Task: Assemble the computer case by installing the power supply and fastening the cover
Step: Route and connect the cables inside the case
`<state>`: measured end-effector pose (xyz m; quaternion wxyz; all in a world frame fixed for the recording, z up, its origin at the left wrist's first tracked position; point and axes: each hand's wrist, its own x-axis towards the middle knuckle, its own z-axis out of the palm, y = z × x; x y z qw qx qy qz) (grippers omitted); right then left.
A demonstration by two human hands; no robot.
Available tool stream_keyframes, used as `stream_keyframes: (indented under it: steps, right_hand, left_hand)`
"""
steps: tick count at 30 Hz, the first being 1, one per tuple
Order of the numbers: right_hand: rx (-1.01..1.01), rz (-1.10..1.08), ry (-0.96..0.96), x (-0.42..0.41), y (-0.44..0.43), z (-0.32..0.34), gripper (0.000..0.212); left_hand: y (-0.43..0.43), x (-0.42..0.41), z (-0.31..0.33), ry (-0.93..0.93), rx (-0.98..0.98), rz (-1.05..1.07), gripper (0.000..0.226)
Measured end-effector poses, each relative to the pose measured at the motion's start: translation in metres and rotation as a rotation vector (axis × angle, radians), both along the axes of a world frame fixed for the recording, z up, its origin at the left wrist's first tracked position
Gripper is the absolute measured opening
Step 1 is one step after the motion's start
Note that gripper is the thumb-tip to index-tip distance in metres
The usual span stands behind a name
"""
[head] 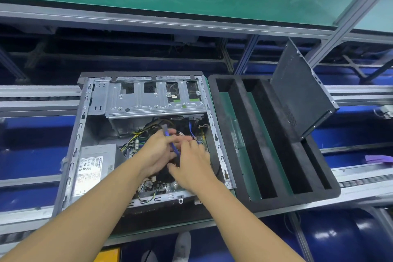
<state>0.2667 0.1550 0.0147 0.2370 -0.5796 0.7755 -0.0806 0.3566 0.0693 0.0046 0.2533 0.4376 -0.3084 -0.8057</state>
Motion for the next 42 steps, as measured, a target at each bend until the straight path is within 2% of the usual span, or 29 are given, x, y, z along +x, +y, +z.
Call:
stream_keyframes:
  steps: [1, 4, 6, 9, 12, 15, 18, 21, 25, 27, 28, 30, 33, 36, 39, 42]
  right_hand:
    - [0.010, -0.004, 0.008, -0.001, -0.003, -0.001, 0.046]
    - [-0.023, 0.006, 0.061, -0.010, -0.011, 0.001, 0.029]
    - [0.001, 0.024, 0.073, -0.018, -0.012, 0.004, 0.020]
    - [0.025, 0.061, 0.078, -0.025, -0.010, 0.004, 0.013]
    - [0.074, 0.032, 0.110, -0.022, -0.005, 0.004, 0.019]
    - [0.149, -0.016, 0.113, -0.020, 0.000, 0.007, 0.025]
    - [0.197, -0.132, 0.053, -0.017, 0.006, 0.011, 0.025]
    - [0.215, -0.212, 0.026, -0.011, 0.013, 0.016, 0.034]
    - [0.389, -0.128, 0.024, -0.010, 0.016, 0.021, 0.025]
    - [0.475, -0.091, -0.037, -0.016, 0.010, 0.024, 0.027]
    - [0.488, -0.112, -0.106, -0.018, 0.006, 0.026, 0.028]
    - [0.468, -0.278, -0.343, -0.023, -0.002, 0.027, 0.032]
    - [0.438, -0.561, -0.684, -0.030, -0.005, 0.027, 0.025]
    - [0.379, -0.620, -0.759, -0.033, -0.005, 0.026, 0.012]
    - [0.330, -0.676, -0.833, -0.030, -0.007, 0.022, 0.018]
    - [0.308, -0.631, -0.715, -0.029, -0.006, 0.015, 0.024]
  left_hand:
    - [0.000, 0.001, 0.000, 0.000, -0.003, -0.037, 0.021]
    - [0.001, 0.005, -0.006, 0.014, -0.059, -0.128, 0.034]
    - [0.002, 0.008, -0.010, 0.000, -0.093, -0.173, 0.033]
    - [0.000, 0.013, -0.017, -0.203, -0.232, -0.096, 0.021]
    - [-0.003, 0.019, -0.025, -0.243, -0.282, -0.031, 0.017]
    - [-0.002, 0.018, -0.025, -0.195, -0.233, -0.051, 0.015]
    - [0.000, 0.017, -0.025, -0.162, -0.147, -0.184, 0.012]
    - [-0.002, 0.019, -0.028, -0.230, -0.114, -0.313, 0.011]
    - [-0.002, 0.020, -0.030, -0.309, -0.214, -0.464, 0.014]
    - [-0.004, 0.019, -0.029, -0.292, -0.313, -0.505, 0.015]
    - [-0.005, 0.020, -0.028, -0.318, -0.424, -0.553, 0.015]
    - [-0.008, 0.021, -0.023, -0.400, -0.671, -0.673, 0.015]
    - [-0.005, 0.020, -0.019, -0.360, -0.780, -0.718, 0.025]
    - [-0.001, 0.018, -0.016, -0.318, -0.798, -0.688, 0.034]
    - [-0.003, 0.021, -0.008, -0.282, -0.771, -0.761, 0.034]
    - [-0.012, 0.023, -0.004, -0.357, -0.773, -0.760, 0.026]
